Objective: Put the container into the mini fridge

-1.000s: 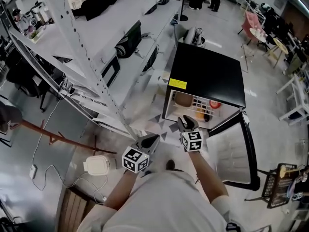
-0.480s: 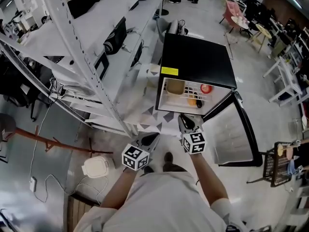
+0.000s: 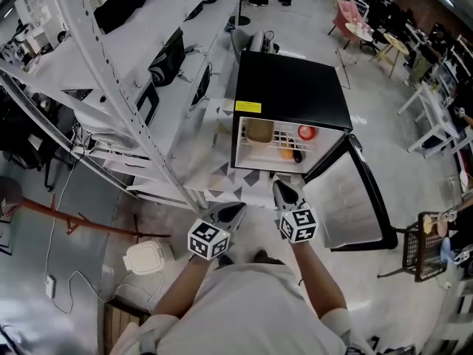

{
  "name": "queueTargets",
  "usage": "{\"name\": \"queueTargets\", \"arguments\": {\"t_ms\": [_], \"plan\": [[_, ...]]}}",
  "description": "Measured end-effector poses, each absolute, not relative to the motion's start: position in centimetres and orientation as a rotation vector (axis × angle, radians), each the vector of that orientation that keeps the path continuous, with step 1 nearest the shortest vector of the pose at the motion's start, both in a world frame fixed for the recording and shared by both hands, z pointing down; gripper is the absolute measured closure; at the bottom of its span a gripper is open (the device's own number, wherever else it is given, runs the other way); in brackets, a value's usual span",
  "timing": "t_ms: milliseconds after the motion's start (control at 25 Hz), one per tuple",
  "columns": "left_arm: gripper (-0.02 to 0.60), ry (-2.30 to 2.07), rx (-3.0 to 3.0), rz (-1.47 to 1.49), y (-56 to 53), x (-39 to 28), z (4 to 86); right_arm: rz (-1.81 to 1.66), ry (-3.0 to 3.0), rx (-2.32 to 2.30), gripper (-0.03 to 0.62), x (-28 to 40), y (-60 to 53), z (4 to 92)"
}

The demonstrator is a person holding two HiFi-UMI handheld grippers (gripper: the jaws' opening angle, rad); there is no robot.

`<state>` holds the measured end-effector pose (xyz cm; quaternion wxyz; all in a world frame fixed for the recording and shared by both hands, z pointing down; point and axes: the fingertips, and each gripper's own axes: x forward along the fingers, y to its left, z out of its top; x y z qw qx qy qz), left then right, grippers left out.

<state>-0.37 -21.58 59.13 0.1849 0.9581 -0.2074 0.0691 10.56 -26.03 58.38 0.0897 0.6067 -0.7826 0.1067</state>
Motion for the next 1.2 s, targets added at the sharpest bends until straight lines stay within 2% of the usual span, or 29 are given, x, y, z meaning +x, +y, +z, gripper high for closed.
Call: {"name": "queueTargets", "arguments": {"t_ms": [240, 1200], "plan": [[0.577, -0.612, 2.684, 0.173, -21.7, 1.7, 58.5, 0.362, -2.400, 1.755, 0.586, 11.7, -24.6, 57.7], [0.577, -0.749, 2.695, 0.101, -23.1, 5.4, 55.9, 0.309, -2.540, 1.743, 0.588, 15.5, -23.5, 54.5]]}}
